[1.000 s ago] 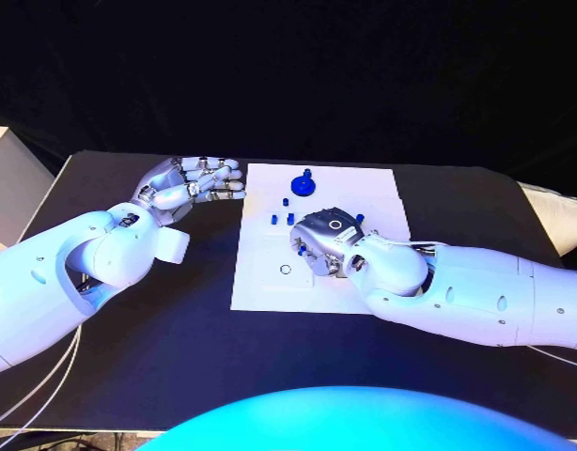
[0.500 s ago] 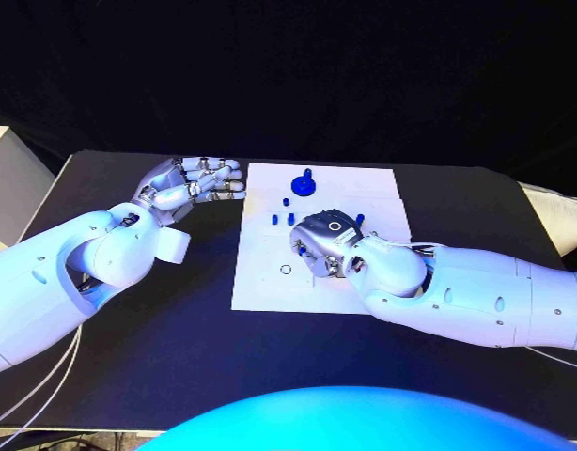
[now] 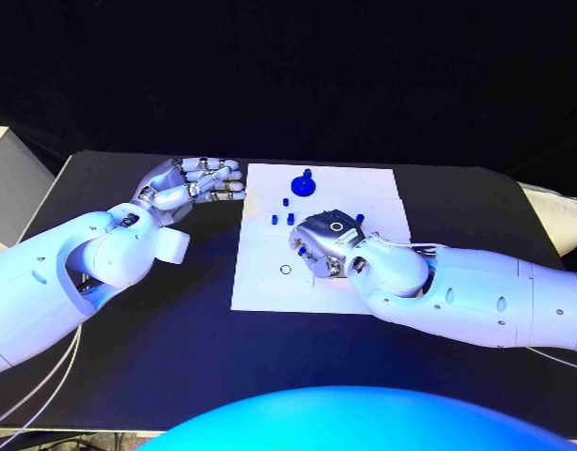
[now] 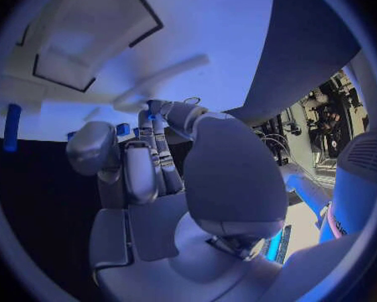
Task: Assemble the parts on the task board
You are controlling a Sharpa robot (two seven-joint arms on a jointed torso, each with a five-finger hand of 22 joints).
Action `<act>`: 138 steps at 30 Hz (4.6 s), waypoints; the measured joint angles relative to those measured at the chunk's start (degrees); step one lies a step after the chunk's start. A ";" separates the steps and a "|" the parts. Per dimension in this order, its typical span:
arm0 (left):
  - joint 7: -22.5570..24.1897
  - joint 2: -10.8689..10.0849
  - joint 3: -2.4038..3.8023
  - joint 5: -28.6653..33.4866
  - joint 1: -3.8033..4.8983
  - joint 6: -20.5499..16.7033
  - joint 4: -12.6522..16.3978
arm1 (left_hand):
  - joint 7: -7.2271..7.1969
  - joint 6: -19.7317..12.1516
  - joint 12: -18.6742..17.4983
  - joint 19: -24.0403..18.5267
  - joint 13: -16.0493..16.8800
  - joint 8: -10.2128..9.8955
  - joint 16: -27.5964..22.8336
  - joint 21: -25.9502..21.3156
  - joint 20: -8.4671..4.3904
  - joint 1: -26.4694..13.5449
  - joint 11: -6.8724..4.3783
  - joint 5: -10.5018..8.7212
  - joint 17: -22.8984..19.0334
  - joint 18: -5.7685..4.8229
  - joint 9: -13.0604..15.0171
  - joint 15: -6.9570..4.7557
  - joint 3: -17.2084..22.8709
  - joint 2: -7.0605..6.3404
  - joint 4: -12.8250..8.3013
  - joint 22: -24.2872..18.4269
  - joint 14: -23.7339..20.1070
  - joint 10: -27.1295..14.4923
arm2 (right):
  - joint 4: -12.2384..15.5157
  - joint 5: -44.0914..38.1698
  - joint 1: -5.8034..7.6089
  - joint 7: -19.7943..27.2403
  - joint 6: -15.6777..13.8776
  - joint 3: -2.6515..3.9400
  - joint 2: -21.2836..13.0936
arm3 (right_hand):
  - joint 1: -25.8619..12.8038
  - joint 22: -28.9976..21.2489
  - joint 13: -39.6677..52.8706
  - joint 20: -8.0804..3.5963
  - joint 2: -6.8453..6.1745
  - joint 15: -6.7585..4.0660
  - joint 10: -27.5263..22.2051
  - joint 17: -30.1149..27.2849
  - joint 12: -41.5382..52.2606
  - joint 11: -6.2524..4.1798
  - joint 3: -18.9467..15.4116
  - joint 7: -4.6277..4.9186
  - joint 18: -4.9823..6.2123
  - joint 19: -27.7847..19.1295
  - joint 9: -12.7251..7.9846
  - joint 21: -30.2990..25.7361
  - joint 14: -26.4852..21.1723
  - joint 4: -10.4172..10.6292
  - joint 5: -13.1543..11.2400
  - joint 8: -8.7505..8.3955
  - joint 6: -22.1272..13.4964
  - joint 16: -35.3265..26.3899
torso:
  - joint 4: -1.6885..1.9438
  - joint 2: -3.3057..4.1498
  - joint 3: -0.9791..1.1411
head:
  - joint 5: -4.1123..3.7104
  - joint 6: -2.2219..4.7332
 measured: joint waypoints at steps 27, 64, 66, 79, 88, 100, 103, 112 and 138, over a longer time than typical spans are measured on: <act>-0.19 -0.02 0.00 0.00 -0.08 0.15 -0.21 | 0.00 0.00 0.00 0.00 0.00 0.00 0.01 0.00 0.00 0.00 0.00 0.00 -0.01 0.00 0.01 0.00 0.00 0.00 0.00 -0.05 0.00 0.00 | 0.46 0.88 -0.07 -0.14 -2.48 0.14 -2.27 | 4.33 -12.89 -0.53 0.44 0.25 0.61 -9.55 -10.42 1.89 0.74 -13.47 -0.45 2.27 -3.06 -1.71 -14.36 -2.26 2.92 -1.40 -3.86 -5.46 -5.56 | 0.01 0.03 0.02 | -0.51 0.00; -0.45 0.22 0.00 -0.01 -0.30 0.70 -1.20 | 0.00 0.00 -0.01 -0.01 0.00 0.00 -0.19 0.00 0.00 0.00 0.00 0.00 0.09 0.00 -0.04 0.21 -0.15 0.00 0.15 -0.14 0.21 0.00 | -3.35 16.91 9.58 3.62 14.31 2.54 -9.71 | 8.11 -4.05 -0.45 -0.07 1.32 0.19 -8.74 -0.90 6.23 0.12 -26.70 -2.83 2.26 1.58 -2.77 -6.35 -0.19 10.25 3.30 -4.76 -3.66 0.66 | -0.21 -0.01 0.00 | -3.23 0.00; -0.45 0.22 0.00 -0.01 -0.30 0.71 -1.24 | 0.00 0.00 -0.01 -0.01 0.00 0.00 -0.19 0.00 0.00 0.00 0.00 0.00 0.09 0.00 -0.04 0.21 -0.15 0.00 0.15 -0.14 0.21 0.00 | -3.52 16.82 9.59 3.61 15.02 2.54 -9.65 | 8.32 -3.99 -0.44 -0.07 1.53 0.19 -8.74 -0.90 6.43 0.12 -27.00 -2.96 2.26 1.58 -2.77 -6.35 -0.19 10.56 3.30 -4.76 -3.53 0.66 | -0.19 0.01 -0.01 | -3.26 0.00; -0.48 0.24 0.00 -0.01 -0.33 0.80 -1.34 | 0.00 0.00 -0.01 -0.01 0.00 0.00 -0.19 -0.44 0.00 0.00 0.00 0.00 0.19 0.00 -0.09 0.21 -0.15 0.00 0.15 -0.25 0.21 0.00 | -5.11 15.93 9.44 3.36 17.02 2.51 -8.46 | 10.61 -2.16 -0.40 -0.60 1.97 -0.02 -5.58 0.10 7.54 -0.67 -23.67 -1.38 1.57 2.51 -2.82 -4.52 0.01 12.74 4.16 -4.00 -0.40 1.33 | -0.16 0.04 0.03 | -3.33 0.05; -0.50 0.26 0.00 -0.01 -0.34 0.84 -1.39 | 0.00 0.00 -0.01 -0.01 0.00 0.00 -0.19 -0.44 0.00 0.00 0.00 0.00 0.18 0.00 -0.09 0.21 -0.31 0.00 0.31 -0.24 0.21 0.00 | -5.30 15.86 9.20 3.34 16.62 2.47 -8.07 | 11.11 0.65 -0.44 -0.89 1.46 -0.35 -0.91 1.03 6.87 -1.09 -15.59 -1.57 0.87 2.81 -2.48 -1.87 0.09 14.62 3.47 -2.30 4.12 2.20 | -0.18 0.03 0.06 | -3.31 0.02; -0.55 0.24 0.00 -0.01 -0.35 0.88 -1.40 | 0.00 0.00 -0.01 -0.01 0.00 0.00 -0.43 -0.44 0.00 0.00 0.00 0.00 0.23 0.00 -0.09 0.21 -0.31 0.00 0.31 -0.29 0.21 0.00 | -5.31 15.88 8.98 3.34 16.40 2.49 -8.10 | 10.46 3.89 0.28 -1.10 0.86 -1.24 2.27 1.73 6.14 -0.81 -12.25 -2.40 0.87 3.01 -1.22 1.14 0.01 13.75 2.82 -0.08 6.99 2.70 | -0.22 -0.01 0.02 | -3.38 0.01; -0.57 0.23 0.00 -0.01 -0.35 0.90 -1.40 | 0.00 0.00 -0.01 -0.01 0.00 0.00 -0.43 -0.44 0.00 0.00 0.00 0.00 0.22 0.00 -0.08 0.21 -0.31 0.00 0.31 -0.29 0.21 0.00 | -5.38 15.68 8.93 3.31 16.34 2.50 -8.10 | 10.22 4.22 0.29 -1.45 1.09 -1.45 2.42 2.07 6.08 -0.67 -11.75 -2.40 0.87 2.92 -1.01 1.54 0.21 13.25 2.80 0.08 6.99 2.97 | -0.20 -0.01 0.02 | -3.39 0.01; -0.63 0.21 0.00 -0.01 -0.36 0.94 -1.40 | 0.00 0.00 -0.01 -0.01 0.00 0.00 -0.42 -0.44 0.00 -0.23 0.00 0.00 0.22 0.00 -0.08 0.21 -0.31 0.23 0.31 -0.29 0.21 0.00 | -5.22 14.75 8.62 3.27 15.13 2.44 -8.03 | 10.28 7.16 0.30 -1.53 1.28 -1.44 3.69 3.02 4.42 0.60 -6.82 -2.13 0.23 3.00 -0.02 4.34 0.21 9.00 -0.17 1.04 7.55 3.46 | -0.21 -0.01 0.02 | -3.35 0.01; -0.66 0.26 0.00 -0.01 -0.50 1.01 -1.53 | 0.00 0.00 -0.01 -0.01 0.00 0.00 -0.42 -0.44 0.00 -0.23 0.00 0.00 0.20 0.00 -0.08 0.21 -0.31 0.23 0.31 -0.28 0.21 0.00 | 3.39 13.58 10.39 3.32 8.63 2.76 -11.41 | 9.52 8.97 -0.25 -1.92 2.04 -1.86 3.89 3.76 3.99 0.88 -1.19 -2.22 0.24 2.99 0.83 5.85 0.21 4.24 -4.41 1.91 8.05 3.99 | -0.30 -0.09 -0.01 | -3.48 0.00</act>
